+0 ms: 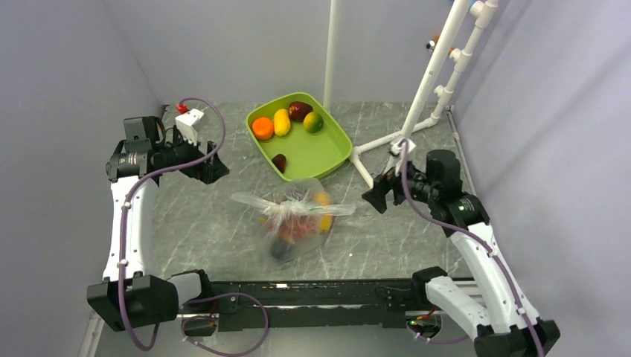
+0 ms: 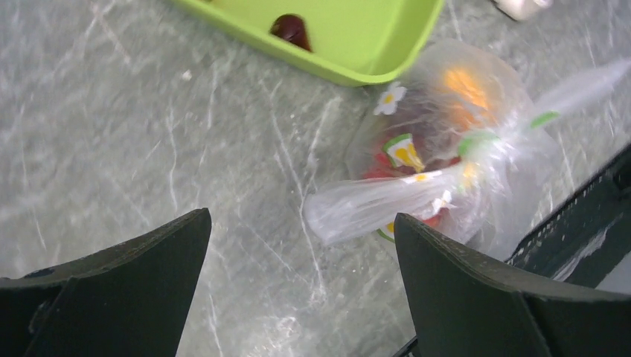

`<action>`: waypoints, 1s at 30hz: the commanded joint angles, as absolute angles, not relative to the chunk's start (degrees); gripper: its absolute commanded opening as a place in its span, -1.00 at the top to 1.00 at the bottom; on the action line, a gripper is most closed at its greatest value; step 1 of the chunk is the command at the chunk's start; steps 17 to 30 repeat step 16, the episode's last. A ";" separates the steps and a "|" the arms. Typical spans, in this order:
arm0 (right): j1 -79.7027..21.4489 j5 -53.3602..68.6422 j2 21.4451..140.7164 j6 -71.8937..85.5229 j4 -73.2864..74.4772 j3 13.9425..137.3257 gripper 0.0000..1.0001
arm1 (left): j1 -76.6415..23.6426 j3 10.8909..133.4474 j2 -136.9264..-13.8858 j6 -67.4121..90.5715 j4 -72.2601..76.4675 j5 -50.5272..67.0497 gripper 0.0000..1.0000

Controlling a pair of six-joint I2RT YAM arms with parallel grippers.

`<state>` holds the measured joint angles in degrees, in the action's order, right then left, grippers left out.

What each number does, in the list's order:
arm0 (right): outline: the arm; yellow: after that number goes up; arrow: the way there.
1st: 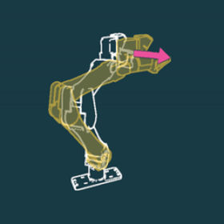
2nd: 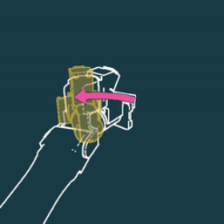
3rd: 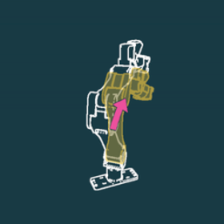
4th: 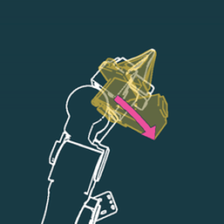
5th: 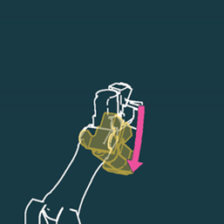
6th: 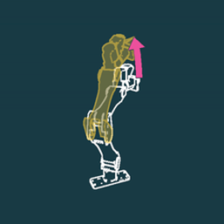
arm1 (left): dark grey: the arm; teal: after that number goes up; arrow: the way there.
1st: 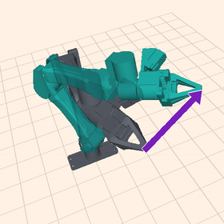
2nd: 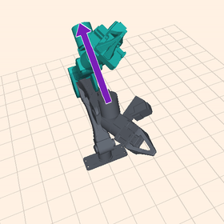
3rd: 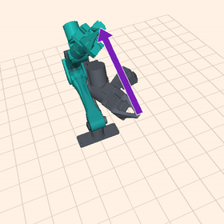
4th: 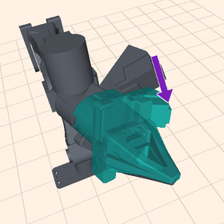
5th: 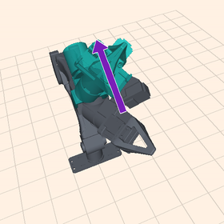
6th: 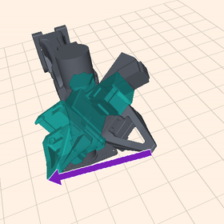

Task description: Place the fake fruits into the plastic bag and tie a complex knot

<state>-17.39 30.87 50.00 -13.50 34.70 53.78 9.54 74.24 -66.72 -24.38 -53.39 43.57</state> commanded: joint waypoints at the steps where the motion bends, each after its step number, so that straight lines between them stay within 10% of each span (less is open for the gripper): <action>1: -8.74 28.19 45.19 4.53 30.64 50.03 -0.99 | 11.86 72.50 -66.88 -10.74 -50.24 36.52 -0.99; 30: -3.11 19.53 38.69 2.14 30.50 42.86 -0.99 | 11.91 68.25 -65.57 -10.66 -47.21 29.18 -0.99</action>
